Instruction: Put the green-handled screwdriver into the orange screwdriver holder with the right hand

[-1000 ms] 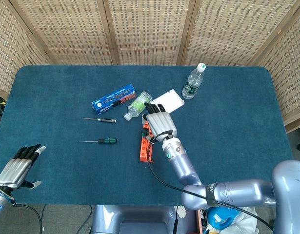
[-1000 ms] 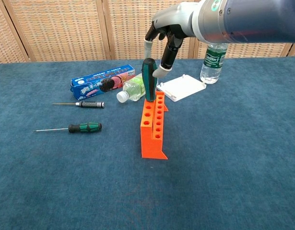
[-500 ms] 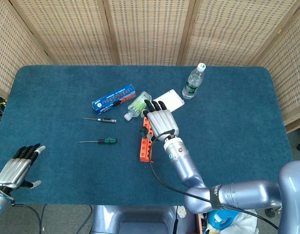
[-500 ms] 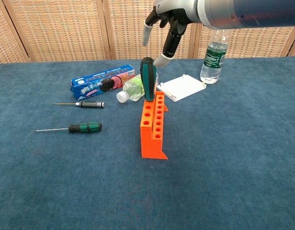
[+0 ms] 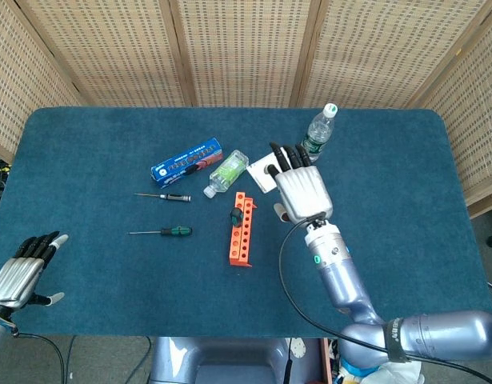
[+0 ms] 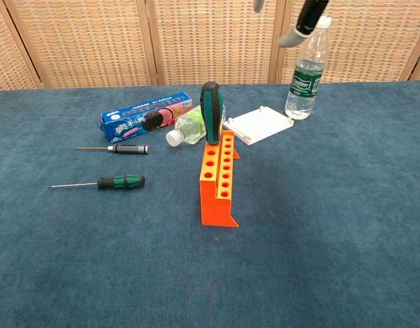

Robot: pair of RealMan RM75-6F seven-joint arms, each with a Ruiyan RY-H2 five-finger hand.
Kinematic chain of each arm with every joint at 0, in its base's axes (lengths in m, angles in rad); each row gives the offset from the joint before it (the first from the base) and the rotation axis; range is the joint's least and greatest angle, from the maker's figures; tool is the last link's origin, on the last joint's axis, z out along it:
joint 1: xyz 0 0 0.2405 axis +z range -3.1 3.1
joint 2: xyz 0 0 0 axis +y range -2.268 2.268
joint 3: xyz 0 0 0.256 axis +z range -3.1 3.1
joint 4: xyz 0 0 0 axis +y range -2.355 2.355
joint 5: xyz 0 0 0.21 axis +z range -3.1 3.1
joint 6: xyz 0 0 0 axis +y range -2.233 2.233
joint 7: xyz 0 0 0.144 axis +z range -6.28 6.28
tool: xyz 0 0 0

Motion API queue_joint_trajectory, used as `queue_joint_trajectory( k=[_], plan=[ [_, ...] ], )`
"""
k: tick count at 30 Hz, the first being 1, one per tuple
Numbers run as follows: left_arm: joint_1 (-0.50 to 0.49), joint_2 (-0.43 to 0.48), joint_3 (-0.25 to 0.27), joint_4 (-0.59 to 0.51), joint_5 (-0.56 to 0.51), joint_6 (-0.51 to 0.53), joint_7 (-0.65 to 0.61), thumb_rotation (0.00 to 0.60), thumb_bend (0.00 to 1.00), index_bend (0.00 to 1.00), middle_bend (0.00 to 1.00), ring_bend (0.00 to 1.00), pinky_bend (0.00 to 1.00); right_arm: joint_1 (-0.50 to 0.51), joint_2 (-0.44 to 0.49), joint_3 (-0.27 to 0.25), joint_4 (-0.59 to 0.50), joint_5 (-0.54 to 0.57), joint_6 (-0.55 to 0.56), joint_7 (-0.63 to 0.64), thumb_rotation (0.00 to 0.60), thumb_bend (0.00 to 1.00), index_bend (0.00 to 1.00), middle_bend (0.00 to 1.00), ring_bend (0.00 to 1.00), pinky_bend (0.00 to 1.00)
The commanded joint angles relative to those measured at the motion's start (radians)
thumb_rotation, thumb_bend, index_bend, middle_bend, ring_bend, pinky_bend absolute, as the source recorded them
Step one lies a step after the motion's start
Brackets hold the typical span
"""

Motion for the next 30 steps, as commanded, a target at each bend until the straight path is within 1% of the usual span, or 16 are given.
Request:
queue_joint_trajectory(
  k=[1, 5, 8, 12, 15, 17, 20, 21, 25, 30],
  plan=[
    [0.004, -0.004, -0.002, 0.006, 0.006, 0.010, -0.007, 0.600, 0.06, 0.03, 0.00, 0.00, 0.00, -0.143, 0.062, -0.128, 0.010, -0.233, 0.074, 0.091, 0.600, 0.26, 0.23, 0.00, 0.00, 0.00],
    [0.010, -0.014, -0.007, 0.011, 0.009, 0.027, -0.006, 0.600, 0.06, 0.03, 0.00, 0.00, 0.00, -0.271, 0.070, -0.235, 0.077, -0.425, 0.118, 0.207, 0.600, 0.26, 0.22, 0.00, 0.00, 0.00],
    [0.010, -0.019, -0.005, 0.013, 0.009, 0.024, 0.003, 0.600, 0.06, 0.03, 0.00, 0.00, 0.00, -0.367, 0.061, -0.308, 0.161, -0.545, 0.148, 0.291, 0.600, 0.26, 0.20, 0.00, 0.00, 0.00],
    [0.007, -0.023, -0.005, 0.011, 0.005, 0.017, 0.016, 0.600, 0.06, 0.02, 0.00, 0.00, 0.00, -0.478, 0.040, -0.378, 0.274, -0.658, 0.200, 0.348, 0.600, 0.26, 0.18, 0.00, 0.00, 0.00],
    [0.007, -0.027, -0.006, 0.012, 0.001, 0.016, 0.023, 0.600, 0.02, 0.00, 0.00, 0.00, 0.00, -0.548, 0.014, -0.409, 0.335, -0.705, 0.232, 0.390, 0.600, 0.25, 0.07, 0.00, 0.00, 0.00],
    [0.007, -0.030, -0.006, 0.012, -0.002, 0.013, 0.029, 0.600, 0.00, 0.00, 0.00, 0.00, 0.00, -0.591, 0.001, -0.431, 0.365, -0.716, 0.235, 0.417, 0.600, 0.25, 0.01, 0.00, 0.00, 0.00],
    [0.006, -0.035, -0.006, 0.013, -0.002, 0.013, 0.042, 0.600, 0.00, 0.00, 0.00, 0.00, 0.00, -0.658, -0.031, -0.459, 0.435, -0.742, 0.246, 0.455, 0.600, 0.24, 0.00, 0.00, 0.00, 0.00],
    [0.007, -0.041, -0.004, 0.014, -0.003, 0.013, 0.057, 0.600, 0.00, 0.00, 0.00, 0.00, 0.00, -0.705, -0.060, -0.475, 0.484, -0.762, 0.272, 0.486, 0.600, 0.24, 0.00, 0.00, 0.00, 0.00],
    [0.008, -0.049, -0.004, 0.010, -0.010, 0.014, 0.084, 0.600, 0.00, 0.00, 0.00, 0.00, 0.00, -0.776, -0.104, -0.469, 0.572, -0.810, 0.302, 0.542, 0.600, 0.23, 0.00, 0.00, 0.00, 0.00],
    [0.011, -0.052, -0.006, 0.005, -0.018, 0.020, 0.105, 0.600, 0.00, 0.00, 0.00, 0.00, 0.00, -0.819, -0.109, -0.450, 0.595, -0.833, 0.304, 0.566, 0.600, 0.23, 0.00, 0.00, 0.00, 0.00]
  ],
)
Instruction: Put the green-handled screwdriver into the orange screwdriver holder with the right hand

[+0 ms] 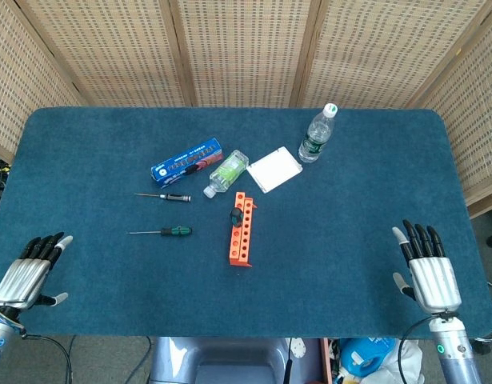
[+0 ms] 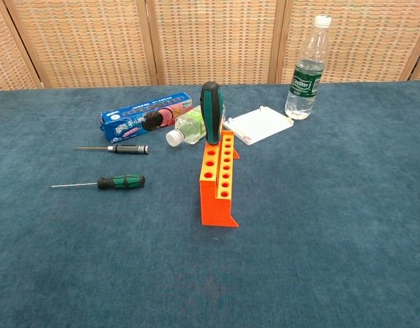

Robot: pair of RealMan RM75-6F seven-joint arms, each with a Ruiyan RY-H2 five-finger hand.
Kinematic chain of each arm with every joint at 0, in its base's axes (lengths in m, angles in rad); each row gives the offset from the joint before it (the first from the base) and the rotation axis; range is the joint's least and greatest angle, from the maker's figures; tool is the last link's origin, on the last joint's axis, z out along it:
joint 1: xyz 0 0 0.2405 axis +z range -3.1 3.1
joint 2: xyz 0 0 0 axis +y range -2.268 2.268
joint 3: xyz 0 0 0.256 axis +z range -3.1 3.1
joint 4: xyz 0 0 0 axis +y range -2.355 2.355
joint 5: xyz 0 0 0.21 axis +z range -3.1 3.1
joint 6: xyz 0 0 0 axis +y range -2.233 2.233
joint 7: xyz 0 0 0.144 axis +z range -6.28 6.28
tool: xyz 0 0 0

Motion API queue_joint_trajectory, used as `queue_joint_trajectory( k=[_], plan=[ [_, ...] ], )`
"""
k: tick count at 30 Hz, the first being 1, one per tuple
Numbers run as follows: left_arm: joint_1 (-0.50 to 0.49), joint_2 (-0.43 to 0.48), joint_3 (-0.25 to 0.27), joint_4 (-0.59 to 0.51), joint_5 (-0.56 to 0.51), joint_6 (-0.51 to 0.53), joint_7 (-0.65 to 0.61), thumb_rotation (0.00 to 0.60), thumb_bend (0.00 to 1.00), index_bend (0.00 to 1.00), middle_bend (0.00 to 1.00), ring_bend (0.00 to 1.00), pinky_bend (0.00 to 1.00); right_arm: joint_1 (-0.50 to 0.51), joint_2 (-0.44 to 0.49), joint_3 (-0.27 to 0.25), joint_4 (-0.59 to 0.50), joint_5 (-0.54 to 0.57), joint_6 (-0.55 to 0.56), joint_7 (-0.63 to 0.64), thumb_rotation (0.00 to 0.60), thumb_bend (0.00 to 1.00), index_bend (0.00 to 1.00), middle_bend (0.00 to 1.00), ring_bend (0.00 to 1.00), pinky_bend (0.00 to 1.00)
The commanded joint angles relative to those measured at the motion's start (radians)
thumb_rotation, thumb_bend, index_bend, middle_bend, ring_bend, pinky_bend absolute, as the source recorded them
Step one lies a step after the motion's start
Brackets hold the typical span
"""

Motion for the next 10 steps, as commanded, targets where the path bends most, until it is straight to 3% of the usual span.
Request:
queue_joint_trajectory(
  k=[1, 10],
  plan=[
    [0.002, -0.001, -0.001, -0.002, -0.002, 0.003, 0.004, 0.600, 0.00, 0.00, 0.00, 0.00, 0.00, -0.021, -0.006, 0.010, 0.011, -0.015, 0.006, 0.013, 0.600, 0.23, 0.00, 0.00, 0.00, 0.00],
    [0.010, -0.004, -0.006, 0.001, -0.012, 0.018, 0.012, 0.600, 0.00, 0.00, 0.00, 0.00, 0.00, -0.072, 0.007, 0.063, 0.025, -0.071, 0.027, 0.050, 0.600, 0.23, 0.00, 0.00, 0.00, 0.00]
  ],
)
